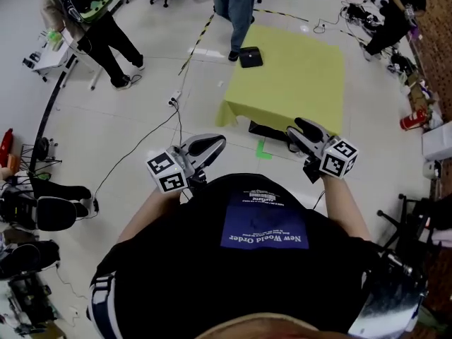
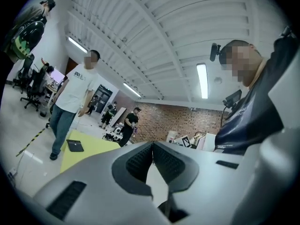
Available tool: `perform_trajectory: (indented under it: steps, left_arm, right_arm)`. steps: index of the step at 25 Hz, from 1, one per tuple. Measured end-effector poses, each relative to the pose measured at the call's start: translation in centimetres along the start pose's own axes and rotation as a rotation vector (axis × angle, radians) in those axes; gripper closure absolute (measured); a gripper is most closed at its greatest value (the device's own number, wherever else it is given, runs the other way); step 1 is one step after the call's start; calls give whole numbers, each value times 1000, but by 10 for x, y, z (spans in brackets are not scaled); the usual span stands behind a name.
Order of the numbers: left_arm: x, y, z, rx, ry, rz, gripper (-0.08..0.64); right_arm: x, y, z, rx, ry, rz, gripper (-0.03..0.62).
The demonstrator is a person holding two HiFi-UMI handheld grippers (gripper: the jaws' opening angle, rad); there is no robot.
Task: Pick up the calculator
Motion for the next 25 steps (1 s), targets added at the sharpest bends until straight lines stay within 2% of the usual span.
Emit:
perform_trajectory:
  steps: [4,7,17,22,25]
  left_arm:
    - [-35,16,14,6,-16,3,554]
    - [-72,23,29,-7,-39,-31,554]
    - [-205,39,124,-103,-32,-163,554]
    - [-238,57,137,-109,-56,-160,554]
    - [-247,74,133,-116,-65,-128,554]
  right_arm:
    - [31,24,-6,-24,5,12,420]
    - [47,49,-4,-37,16,-18,420]
    - [100,142,21,-31,49,-200,419]
    - [126,166,10,-75,86,-201,419]
    - [154,168,6,-85,103,-186,419]
Point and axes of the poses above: the fingertips, and each gripper's own axes: y forward along the fingers, x to its right, z out of its top, the point moved 9 cm from there along -y, backward along the fingers, and after that the axes turned 13 degrees about -y, right-handed, at the moved point
